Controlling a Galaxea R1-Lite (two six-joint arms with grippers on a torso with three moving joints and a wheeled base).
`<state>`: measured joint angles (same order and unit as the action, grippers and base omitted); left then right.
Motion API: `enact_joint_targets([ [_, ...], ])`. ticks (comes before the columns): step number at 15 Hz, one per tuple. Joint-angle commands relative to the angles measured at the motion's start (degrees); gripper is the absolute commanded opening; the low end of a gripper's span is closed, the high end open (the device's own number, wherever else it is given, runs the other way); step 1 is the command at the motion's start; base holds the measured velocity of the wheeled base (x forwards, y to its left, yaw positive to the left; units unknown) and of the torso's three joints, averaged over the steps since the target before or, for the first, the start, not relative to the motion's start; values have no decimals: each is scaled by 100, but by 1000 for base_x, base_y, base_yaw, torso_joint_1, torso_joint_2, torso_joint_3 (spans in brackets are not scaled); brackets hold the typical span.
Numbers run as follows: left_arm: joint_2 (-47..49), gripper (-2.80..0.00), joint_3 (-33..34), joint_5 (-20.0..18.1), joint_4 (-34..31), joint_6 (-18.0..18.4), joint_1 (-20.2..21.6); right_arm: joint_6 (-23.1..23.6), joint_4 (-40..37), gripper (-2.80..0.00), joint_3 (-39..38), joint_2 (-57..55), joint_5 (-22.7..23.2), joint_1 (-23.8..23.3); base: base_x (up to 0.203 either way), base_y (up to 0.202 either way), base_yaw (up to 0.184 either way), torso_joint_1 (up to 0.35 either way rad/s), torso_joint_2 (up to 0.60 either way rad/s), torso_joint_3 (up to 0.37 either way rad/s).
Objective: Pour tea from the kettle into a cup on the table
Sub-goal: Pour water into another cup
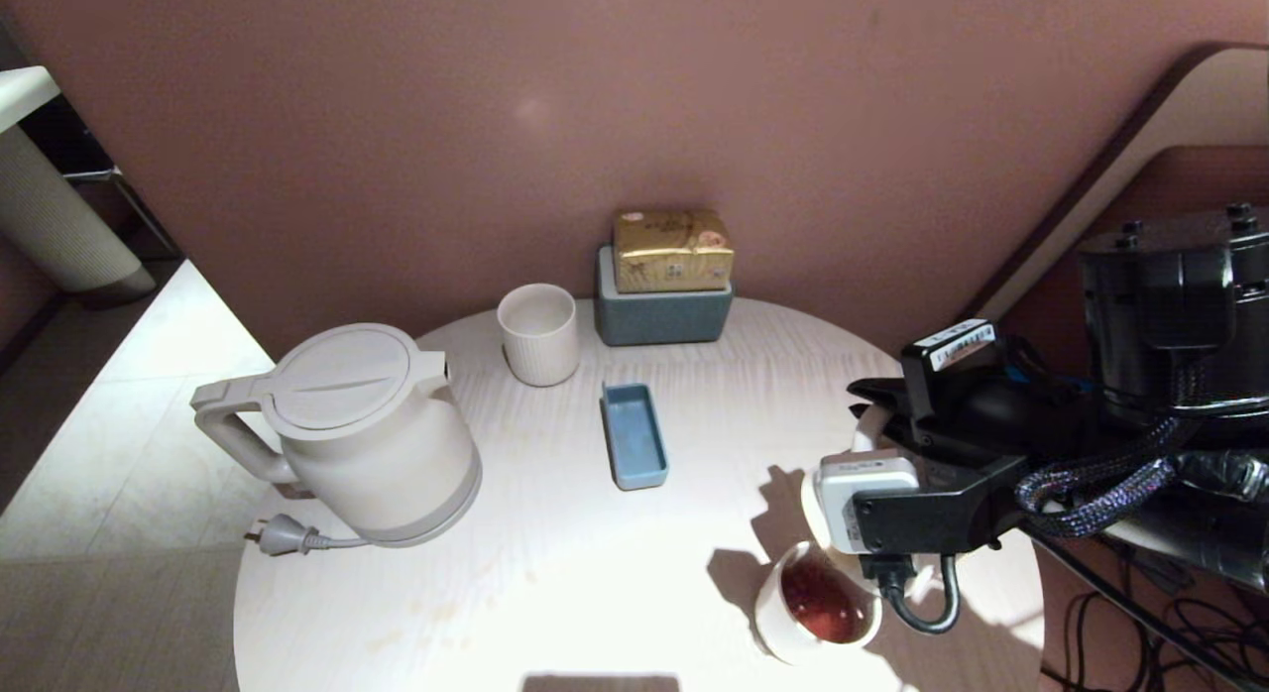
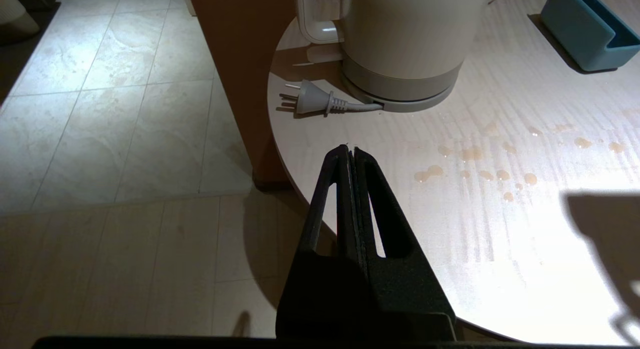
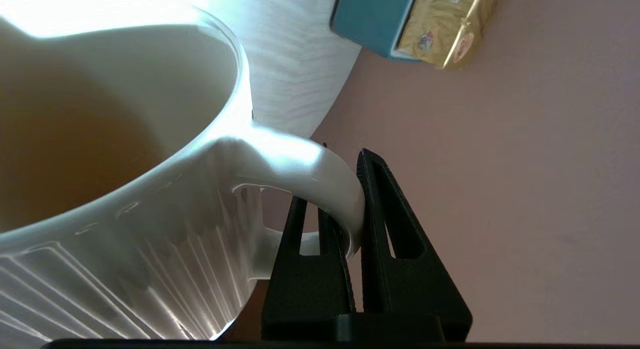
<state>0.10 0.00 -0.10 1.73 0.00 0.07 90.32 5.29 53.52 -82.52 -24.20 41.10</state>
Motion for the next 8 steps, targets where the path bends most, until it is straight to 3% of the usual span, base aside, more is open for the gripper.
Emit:
enact_joint_targets([
  [1,-1,-280,0,1,3,0,1,177,-70,-280,10,16,-136,47,0,0,0,0,0,0],
  [8,-1,-280,0,1,3,0,1,355,-159,-280,27,16,-358,215,0,0,0,0,0,0],
])
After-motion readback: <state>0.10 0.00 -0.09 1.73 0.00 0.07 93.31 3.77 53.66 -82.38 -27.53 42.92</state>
